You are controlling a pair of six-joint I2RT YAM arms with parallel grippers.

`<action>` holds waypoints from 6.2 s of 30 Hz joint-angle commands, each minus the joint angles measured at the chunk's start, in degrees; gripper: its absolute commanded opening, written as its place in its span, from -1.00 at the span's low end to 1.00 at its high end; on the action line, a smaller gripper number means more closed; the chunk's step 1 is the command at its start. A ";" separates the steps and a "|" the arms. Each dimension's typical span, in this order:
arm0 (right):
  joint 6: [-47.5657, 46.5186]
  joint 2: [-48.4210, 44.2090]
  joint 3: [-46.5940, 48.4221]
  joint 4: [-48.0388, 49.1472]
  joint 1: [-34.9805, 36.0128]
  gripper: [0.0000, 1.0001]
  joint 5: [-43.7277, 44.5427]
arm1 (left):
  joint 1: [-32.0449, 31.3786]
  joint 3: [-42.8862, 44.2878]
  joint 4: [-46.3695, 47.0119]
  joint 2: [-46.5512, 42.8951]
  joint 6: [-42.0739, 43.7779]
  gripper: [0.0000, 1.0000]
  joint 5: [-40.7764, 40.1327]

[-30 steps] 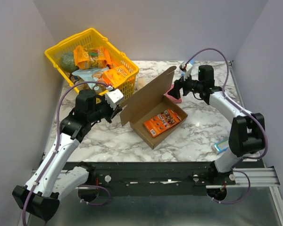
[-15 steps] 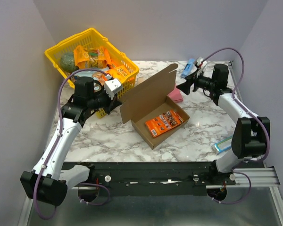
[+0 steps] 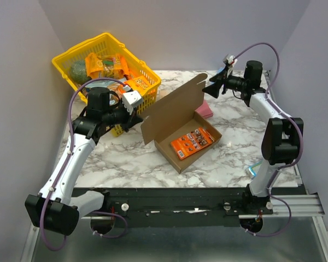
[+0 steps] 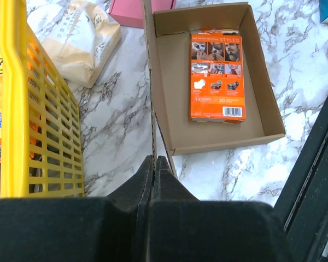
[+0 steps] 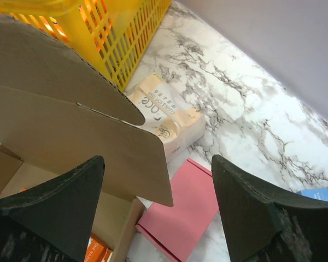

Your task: Fold the paper box

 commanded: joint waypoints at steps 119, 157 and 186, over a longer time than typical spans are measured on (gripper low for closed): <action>17.52 -46.65 -49.07 22.30 22.77 -0.99 52.26 | -13.44 -14.55 30.87 0.07 -38.80 -1.00 -38.51; 22.45 -41.99 -57.59 30.83 32.80 -0.99 68.28 | -24.08 -14.01 46.26 11.77 -59.01 -1.00 -50.03; 25.26 -44.63 -63.57 28.99 33.77 -0.99 70.21 | -26.98 -34.93 48.98 4.04 -64.03 -1.00 -51.53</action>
